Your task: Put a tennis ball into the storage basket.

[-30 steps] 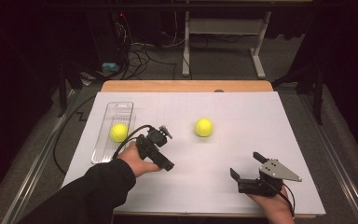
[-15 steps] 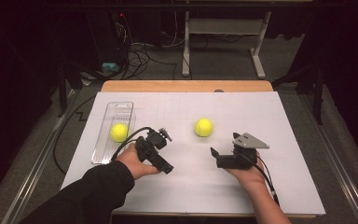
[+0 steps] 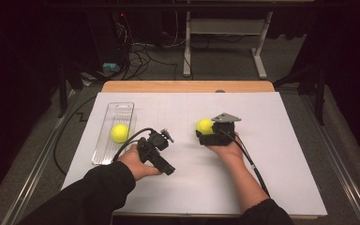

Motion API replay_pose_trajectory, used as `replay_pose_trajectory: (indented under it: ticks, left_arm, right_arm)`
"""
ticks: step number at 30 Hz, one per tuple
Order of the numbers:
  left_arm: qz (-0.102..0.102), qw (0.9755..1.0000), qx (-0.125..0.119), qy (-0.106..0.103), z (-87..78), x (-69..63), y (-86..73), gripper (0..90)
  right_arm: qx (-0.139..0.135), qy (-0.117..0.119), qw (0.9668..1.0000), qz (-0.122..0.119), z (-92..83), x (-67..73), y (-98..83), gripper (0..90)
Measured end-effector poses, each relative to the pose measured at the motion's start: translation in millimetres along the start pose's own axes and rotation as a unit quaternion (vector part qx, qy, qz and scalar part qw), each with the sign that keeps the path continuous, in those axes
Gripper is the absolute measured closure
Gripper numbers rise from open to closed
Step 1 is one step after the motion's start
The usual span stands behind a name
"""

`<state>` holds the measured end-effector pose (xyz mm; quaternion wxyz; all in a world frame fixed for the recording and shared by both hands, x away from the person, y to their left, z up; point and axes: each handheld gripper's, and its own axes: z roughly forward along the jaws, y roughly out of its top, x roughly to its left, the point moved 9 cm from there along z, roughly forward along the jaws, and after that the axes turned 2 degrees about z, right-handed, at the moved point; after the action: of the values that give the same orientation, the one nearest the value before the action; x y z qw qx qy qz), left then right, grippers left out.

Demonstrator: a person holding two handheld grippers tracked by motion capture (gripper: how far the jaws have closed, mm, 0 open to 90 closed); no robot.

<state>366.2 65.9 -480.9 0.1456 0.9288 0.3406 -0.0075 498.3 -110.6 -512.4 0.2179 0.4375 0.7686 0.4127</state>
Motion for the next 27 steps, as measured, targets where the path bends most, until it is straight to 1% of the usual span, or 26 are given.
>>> replay_pose_trajectory:
  ticks: [2,3,4,5,6,9,10,11,12,13,16,17,18,19,20,22,23,24,25,27]
  left_arm:
    - [-0.002,1.0,-0.002,-0.001,-1.0,1.1,0.1,0.5]
    - [-0.002,1.0,-0.003,0.0,-1.9,1.8,0.0,0.5]
    - [-0.002,1.0,-0.003,-0.001,-2.1,1.9,-0.1,0.5]
    - [-0.002,1.0,-0.003,-0.001,-2.1,1.9,-0.1,0.5]
    - [-0.002,1.0,-0.003,-0.002,-2.4,1.7,-0.4,0.5]
    - [-0.005,1.0,-0.007,-0.002,-2.5,1.4,-0.3,0.5]
    - [-0.004,1.0,-0.006,-0.002,-2.6,1.2,-0.5,0.5]
    - [-0.004,1.0,-0.006,-0.002,-2.6,1.2,-0.5,0.5]
    - [-0.003,1.0,-0.006,-0.003,-2.6,1.0,-0.8,0.5]
    - [-0.002,1.0,-0.005,-0.003,-2.6,0.9,-1.0,0.5]
    - [-0.001,1.0,-0.003,-0.003,-2.8,0.7,-2.1,0.5]
    - [-0.002,1.0,-0.003,-0.002,-2.7,0.6,-2.4,0.5]
    - [0.001,1.0,-0.002,-0.003,-2.4,0.8,-3.5,0.5]
    - [0.001,1.0,-0.002,-0.003,-2.4,0.8,-3.5,0.5]
    - [-0.001,1.0,-0.002,-0.003,-2.2,0.7,-4.1,0.5]
    - [-0.002,1.0,-0.002,-0.003,-2.4,0.9,-4.2,0.5]
    - [-0.002,1.0,-0.002,-0.003,-2.4,0.9,-4.2,0.5]
    - [-0.003,1.0,-0.004,-0.004,-2.2,0.6,-3.7,0.5]
    - [-0.002,1.0,-0.003,-0.004,-2.3,0.4,-3.7,0.5]
    - [-0.001,1.0,-0.002,-0.004,-1.8,-0.6,-3.5,0.5]
  right_arm:
    - [0.02,-0.002,0.9998,0.001,8.3,0.6,-2.1,11.1]
    - [0.035,0.001,0.9994,0.004,12.5,1.1,-5.0,16.6]
    - [0.044,-0.001,0.999,0.004,14.2,0.8,-6.9,19.2]
    - [0.044,-0.001,0.999,0.004,14.2,0.8,-6.9,19.2]
    - [0.05,-0.003,0.9987,-0.001,14.2,0.8,-8.1,25.9]
    - [0.054,0.002,0.9985,0.0,12.3,2.4,-8.2,26.4]
    - [0.051,-0.003,0.9987,-0.008,7.9,3.3,-7.3,26.6]
    - [0.051,-0.003,0.9987,-0.008,7.9,3.3,-7.3,26.6]
    - [0.041,0.001,0.9991,-0.014,-1.0,6.2,-5.6,26.6]
    - [0.038,0.001,0.9992,-0.016,-4.6,6.9,-5.2,26.6]
    - [0.014,0.009,0.9997,-0.015,-24.3,11.0,-4.5,26.7]
    - [0.014,0.009,0.9997,-0.015,-24.3,11.0,-4.5,26.7]
    - [0.002,0.012,0.9998,-0.018,-36.9,13.4,-7.0,26.7]
    - [0.002,0.012,0.9998,-0.018,-36.9,13.4,-7.0,26.7]
    - [-0.009,0.016,0.9996,-0.019,-48.8,15.6,-11.2,26.7]
    - [-0.016,0.019,0.9995,-0.019,-58.6,17.5,-15.8,26.8]
    - [-0.016,0.019,0.9995,-0.019,-58.6,17.5,-15.8,26.8]
    - [-0.022,0.025,0.9993,-0.019,-69.2,19.6,-22.8,26.7]
    - [-0.022,0.025,0.9993,-0.019,-69.2,19.6,-22.8,26.7]
    - [-0.027,0.028,0.9991,-0.017,-78.2,21.3,-28.9,26.8]
